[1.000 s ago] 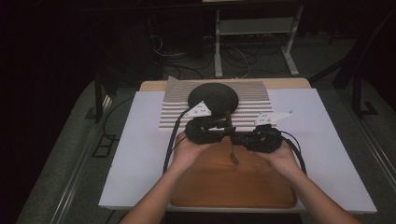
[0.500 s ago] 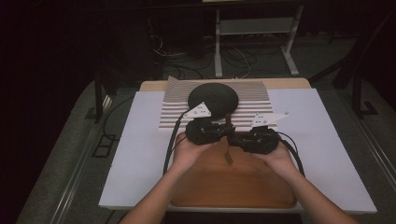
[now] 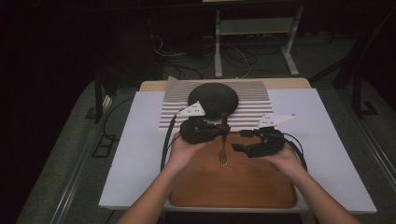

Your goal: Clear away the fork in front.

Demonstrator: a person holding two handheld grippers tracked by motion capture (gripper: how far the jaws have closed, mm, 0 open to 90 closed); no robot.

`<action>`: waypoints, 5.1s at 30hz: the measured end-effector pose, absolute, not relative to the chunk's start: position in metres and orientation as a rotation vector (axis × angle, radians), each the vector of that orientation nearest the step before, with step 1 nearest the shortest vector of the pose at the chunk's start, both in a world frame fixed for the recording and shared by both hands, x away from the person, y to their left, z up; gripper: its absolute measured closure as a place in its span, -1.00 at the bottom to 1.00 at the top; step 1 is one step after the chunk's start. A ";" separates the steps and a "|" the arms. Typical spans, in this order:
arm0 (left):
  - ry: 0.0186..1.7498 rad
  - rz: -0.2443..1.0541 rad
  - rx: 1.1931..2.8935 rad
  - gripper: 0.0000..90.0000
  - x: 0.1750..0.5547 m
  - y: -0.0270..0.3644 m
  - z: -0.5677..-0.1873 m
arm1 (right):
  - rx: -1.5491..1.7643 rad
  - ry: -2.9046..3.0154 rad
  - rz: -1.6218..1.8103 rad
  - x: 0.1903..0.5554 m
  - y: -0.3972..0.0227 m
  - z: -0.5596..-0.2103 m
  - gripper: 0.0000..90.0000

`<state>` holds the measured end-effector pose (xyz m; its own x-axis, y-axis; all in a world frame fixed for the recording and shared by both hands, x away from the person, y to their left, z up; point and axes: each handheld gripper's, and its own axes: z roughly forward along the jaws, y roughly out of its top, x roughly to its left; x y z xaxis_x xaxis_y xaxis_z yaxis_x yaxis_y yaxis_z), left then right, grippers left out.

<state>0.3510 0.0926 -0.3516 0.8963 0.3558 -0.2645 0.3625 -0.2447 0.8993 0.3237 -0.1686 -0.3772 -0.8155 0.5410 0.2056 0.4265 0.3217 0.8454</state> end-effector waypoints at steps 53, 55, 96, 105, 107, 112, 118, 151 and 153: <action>0.618 -0.053 1.927 0.71 0.339 0.196 -0.373 | 1.058 2.286 1.316 0.273 -0.270 -0.431 -0.76; 0.627 -0.040 1.931 0.68 0.345 0.192 -0.379 | 1.054 2.287 1.313 0.273 -0.269 -0.431 -0.76; 0.712 -0.094 2.154 0.57 0.359 0.150 -0.436 | 1.032 2.300 1.289 0.273 -0.268 -0.432 -0.74; 0.639 -0.122 2.194 0.99 0.350 0.134 -0.439 | 1.028 2.304 1.278 0.273 -0.267 -0.432 -0.73; 0.637 -0.120 2.213 0.99 0.349 0.133 -0.441 | 1.024 2.306 1.275 0.273 -0.266 -0.432 -0.73; 0.664 -0.105 2.246 0.99 0.351 0.134 -0.445 | 1.022 2.305 1.272 0.272 -0.265 -0.432 -0.72; 0.686 -0.081 2.246 0.98 0.354 0.143 -0.444 | 1.024 2.305 1.275 0.273 -0.266 -0.432 -0.72; 0.759 0.031 2.163 0.64 0.351 0.194 -0.428 | 1.021 2.302 1.272 0.272 -0.266 -0.432 -0.72; 0.752 0.047 2.157 0.43 0.345 0.194 -0.425 | 1.020 2.303 1.269 0.272 -0.266 -0.432 -0.72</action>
